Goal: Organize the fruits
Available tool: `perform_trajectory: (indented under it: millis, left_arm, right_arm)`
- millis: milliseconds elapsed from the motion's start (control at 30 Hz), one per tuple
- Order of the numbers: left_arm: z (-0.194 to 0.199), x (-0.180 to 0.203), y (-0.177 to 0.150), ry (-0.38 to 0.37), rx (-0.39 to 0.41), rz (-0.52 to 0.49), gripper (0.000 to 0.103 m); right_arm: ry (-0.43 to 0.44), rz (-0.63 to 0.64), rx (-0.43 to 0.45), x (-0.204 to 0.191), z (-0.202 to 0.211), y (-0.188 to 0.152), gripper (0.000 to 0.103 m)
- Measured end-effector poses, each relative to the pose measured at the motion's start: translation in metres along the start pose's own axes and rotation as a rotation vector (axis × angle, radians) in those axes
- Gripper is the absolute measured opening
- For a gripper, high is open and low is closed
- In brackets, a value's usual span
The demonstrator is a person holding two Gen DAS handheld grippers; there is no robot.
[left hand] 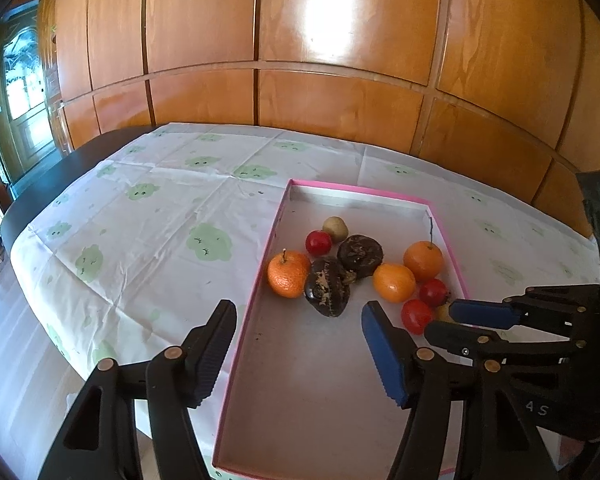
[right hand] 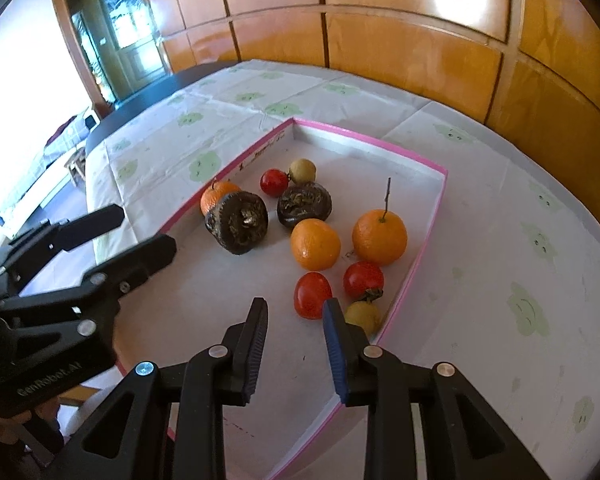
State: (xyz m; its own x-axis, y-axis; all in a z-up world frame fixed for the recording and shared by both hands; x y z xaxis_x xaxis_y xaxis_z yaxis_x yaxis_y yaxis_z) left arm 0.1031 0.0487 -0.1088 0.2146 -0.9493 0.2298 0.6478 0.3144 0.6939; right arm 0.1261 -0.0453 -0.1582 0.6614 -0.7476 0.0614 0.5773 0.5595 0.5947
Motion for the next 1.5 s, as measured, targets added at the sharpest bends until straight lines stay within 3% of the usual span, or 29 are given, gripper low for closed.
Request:
perform_trajectory:
  millis: [367, 633, 867, 1500]
  left_arm:
    - [0.015, 0.009, -0.006, -0.020, 0.020, -0.018, 0.073]
    - [0.028, 0.014, -0.014, -0.028, 0.046, -0.024, 0.088]
    - [0.037, 0.015, -0.017, -0.024, 0.060, -0.017, 0.102]
    - [0.048, 0.012, -0.014, 0.025, 0.119, -0.027, 0.103]
  right_arm:
    - [-0.132, -0.129, 0.095, 0.008, 0.036, -0.013, 0.031]
    - [-0.228, -0.227, 0.141, 0.014, 0.059, -0.032, 0.034]
    - [-0.254, -0.230, 0.135, 0.013, 0.063, -0.043, 0.034]
    - [-0.263, -0.207, 0.143, 0.007, 0.066, -0.042, 0.034]
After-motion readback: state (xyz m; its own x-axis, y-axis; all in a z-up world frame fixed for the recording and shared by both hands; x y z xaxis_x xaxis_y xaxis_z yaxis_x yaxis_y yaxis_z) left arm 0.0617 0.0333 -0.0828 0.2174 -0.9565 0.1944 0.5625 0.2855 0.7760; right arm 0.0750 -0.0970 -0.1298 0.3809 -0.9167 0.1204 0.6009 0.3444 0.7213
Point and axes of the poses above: each gripper's, at about its wrist camera, not at the fingertips, and z roughly against the way its jaws point, x to its right, y to its top, the point moved 10 cm from there along -z, roughly the way its jaws point, and after that the axes turned 14 degrees about z, right-handed, at the moved point
